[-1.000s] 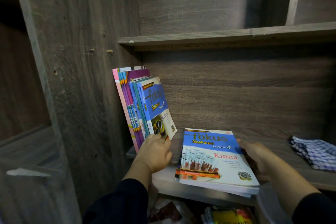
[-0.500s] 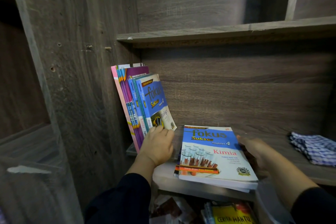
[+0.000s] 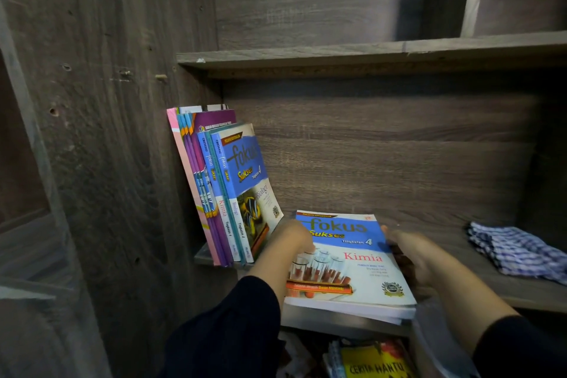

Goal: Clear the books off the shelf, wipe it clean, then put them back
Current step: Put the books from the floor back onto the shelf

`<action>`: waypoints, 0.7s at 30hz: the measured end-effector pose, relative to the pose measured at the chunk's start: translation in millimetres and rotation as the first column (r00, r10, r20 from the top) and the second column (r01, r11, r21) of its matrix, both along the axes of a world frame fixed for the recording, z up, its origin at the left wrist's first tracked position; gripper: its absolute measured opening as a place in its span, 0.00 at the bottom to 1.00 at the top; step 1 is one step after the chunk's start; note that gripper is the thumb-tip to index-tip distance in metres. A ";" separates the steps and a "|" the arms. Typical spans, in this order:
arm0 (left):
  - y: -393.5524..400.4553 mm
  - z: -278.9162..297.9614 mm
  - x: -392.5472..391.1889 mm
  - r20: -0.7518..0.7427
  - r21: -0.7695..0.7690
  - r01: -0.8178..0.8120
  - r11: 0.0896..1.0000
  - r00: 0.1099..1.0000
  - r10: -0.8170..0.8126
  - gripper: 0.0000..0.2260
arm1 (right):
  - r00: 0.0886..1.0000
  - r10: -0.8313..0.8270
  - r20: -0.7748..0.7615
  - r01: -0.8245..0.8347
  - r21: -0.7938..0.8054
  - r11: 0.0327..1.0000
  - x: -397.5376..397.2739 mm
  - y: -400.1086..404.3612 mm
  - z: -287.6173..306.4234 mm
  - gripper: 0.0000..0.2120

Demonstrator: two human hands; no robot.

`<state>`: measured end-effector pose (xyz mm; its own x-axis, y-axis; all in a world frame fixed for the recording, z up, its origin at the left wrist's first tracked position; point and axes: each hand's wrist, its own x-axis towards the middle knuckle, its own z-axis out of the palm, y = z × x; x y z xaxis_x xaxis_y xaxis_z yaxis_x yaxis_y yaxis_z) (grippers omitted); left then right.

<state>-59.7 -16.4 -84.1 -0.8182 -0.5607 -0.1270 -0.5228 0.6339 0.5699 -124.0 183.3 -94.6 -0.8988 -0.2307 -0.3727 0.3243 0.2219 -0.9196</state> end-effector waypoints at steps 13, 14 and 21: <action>-6.5 14.2 13.9 -0.389 0.541 0.103 0.835 0.911 0.140 0.04 | 0.998 -0.061 0.009 0.061 -0.166 0.984 -0.7 -3.1 -6.1 0.18; -10.9 21.5 14.5 -0.445 0.525 0.102 0.845 0.879 0.170 0.04 | 0.998 -0.069 0.010 0.070 -0.167 0.983 -3.4 -4.1 -8.1 0.19; -33.1 43.6 38.0 -0.677 0.304 -0.242 0.922 0.626 0.387 0.09 | 0.996 -0.092 -0.009 0.090 -0.114 0.989 -12.8 -5.4 -15.4 0.17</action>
